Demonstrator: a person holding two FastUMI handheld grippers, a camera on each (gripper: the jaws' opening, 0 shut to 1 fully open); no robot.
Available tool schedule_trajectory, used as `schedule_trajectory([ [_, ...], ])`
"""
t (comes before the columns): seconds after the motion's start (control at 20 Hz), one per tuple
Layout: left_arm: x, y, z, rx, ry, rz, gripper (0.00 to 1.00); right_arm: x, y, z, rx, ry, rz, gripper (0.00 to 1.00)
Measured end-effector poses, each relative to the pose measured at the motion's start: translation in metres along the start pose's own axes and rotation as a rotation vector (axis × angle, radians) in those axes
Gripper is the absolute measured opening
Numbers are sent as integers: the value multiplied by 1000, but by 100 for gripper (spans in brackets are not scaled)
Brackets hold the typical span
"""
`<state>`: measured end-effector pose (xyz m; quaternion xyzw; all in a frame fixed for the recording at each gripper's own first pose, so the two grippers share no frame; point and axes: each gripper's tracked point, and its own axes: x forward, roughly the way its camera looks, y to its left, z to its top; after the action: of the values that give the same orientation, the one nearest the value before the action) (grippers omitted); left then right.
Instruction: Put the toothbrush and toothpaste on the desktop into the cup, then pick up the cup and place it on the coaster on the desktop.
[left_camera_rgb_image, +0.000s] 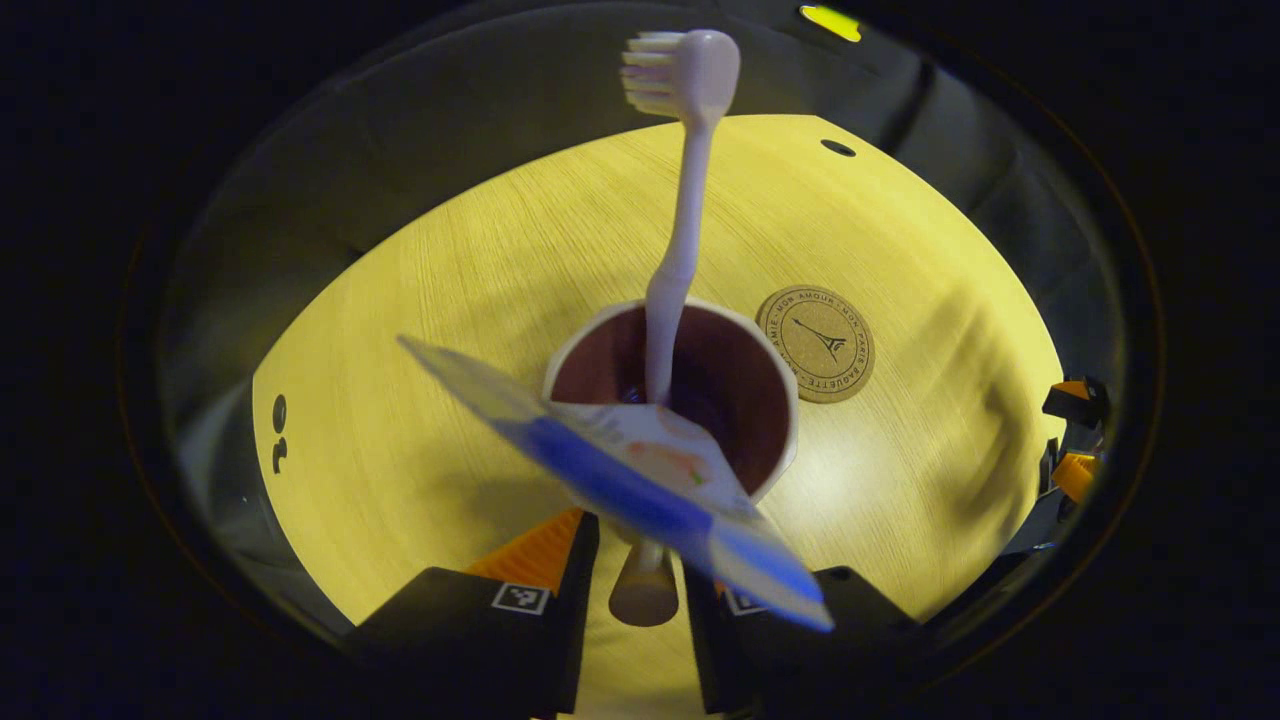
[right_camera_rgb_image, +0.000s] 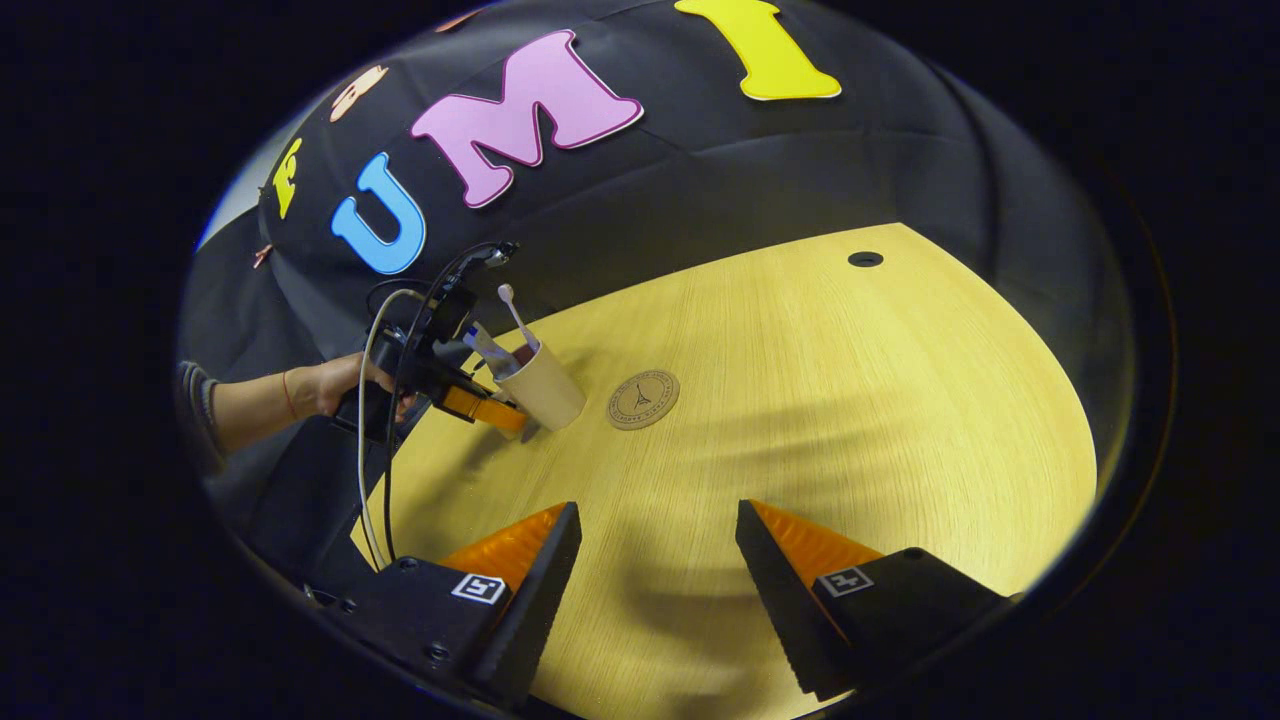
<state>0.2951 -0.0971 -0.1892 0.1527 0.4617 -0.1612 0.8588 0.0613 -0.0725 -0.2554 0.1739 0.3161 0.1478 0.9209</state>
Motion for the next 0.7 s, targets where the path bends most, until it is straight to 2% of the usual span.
schedule_trajectory([
  [0.1, 1, -1, 0, -1, 7, -2, 37, 2, 1, -1, 1, 8, 3, 96],
  [0.55, -5, -10, 2, -20, -36, -25, 34, 5, 2, -2, 8, 20, 5, 96],
  [0.6, -7, -10, 3, -18, -42, -24, 29, 5, 1, -2, 10, 19, 5, 96],
  [0.65, -8, -10, 4, -14, -47, -21, 33, 4, 1, -1, 12, 17, 4, 96],
  [0.7, -9, -10, 4, -11, -48, -19, 29, 4, 0, -2, 12, 16, 4, 96],
])
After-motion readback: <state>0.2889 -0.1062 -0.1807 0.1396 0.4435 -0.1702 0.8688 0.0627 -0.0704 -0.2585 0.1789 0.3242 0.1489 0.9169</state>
